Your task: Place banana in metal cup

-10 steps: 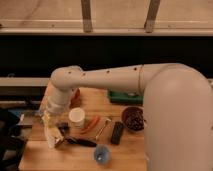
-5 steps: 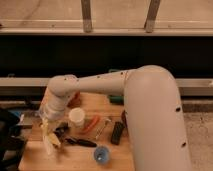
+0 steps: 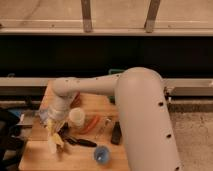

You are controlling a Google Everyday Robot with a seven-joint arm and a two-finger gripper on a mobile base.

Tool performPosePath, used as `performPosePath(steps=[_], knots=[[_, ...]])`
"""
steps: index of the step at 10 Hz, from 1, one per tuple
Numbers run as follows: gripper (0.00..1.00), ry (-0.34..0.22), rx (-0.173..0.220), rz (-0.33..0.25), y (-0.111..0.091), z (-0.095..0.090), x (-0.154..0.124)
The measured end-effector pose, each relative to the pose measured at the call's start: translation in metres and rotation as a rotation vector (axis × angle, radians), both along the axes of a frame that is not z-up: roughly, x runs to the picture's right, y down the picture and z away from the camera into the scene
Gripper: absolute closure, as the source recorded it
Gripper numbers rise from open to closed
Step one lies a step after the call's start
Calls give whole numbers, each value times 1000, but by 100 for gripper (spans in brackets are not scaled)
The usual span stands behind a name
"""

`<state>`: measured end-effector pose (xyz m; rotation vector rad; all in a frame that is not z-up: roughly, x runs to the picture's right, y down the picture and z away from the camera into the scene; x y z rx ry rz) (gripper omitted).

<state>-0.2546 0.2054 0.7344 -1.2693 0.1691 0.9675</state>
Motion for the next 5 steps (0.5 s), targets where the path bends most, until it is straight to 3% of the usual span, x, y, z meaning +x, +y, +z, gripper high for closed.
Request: performPosePath(steps=[5], knots=[[38,15,11,19,-6,-3,10]])
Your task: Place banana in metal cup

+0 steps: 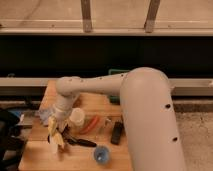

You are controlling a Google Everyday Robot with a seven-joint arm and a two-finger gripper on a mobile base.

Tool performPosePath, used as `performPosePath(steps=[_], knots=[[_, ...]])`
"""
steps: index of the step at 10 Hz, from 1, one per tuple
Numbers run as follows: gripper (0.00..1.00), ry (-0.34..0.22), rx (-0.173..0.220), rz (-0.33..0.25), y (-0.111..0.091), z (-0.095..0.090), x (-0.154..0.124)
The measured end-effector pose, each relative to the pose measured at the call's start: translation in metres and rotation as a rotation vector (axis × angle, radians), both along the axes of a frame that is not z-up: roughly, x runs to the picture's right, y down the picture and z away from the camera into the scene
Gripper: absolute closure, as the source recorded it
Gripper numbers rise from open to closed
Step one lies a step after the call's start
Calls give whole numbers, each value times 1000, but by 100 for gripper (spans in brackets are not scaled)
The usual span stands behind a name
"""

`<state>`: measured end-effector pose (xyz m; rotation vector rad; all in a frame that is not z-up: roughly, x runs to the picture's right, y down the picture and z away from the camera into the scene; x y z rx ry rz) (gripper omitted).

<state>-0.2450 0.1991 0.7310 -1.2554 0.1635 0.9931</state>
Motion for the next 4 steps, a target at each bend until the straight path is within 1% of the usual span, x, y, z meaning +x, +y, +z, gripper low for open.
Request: performPosePath(steps=[4], knots=[[38,-1,0,0,0,0,-1]])
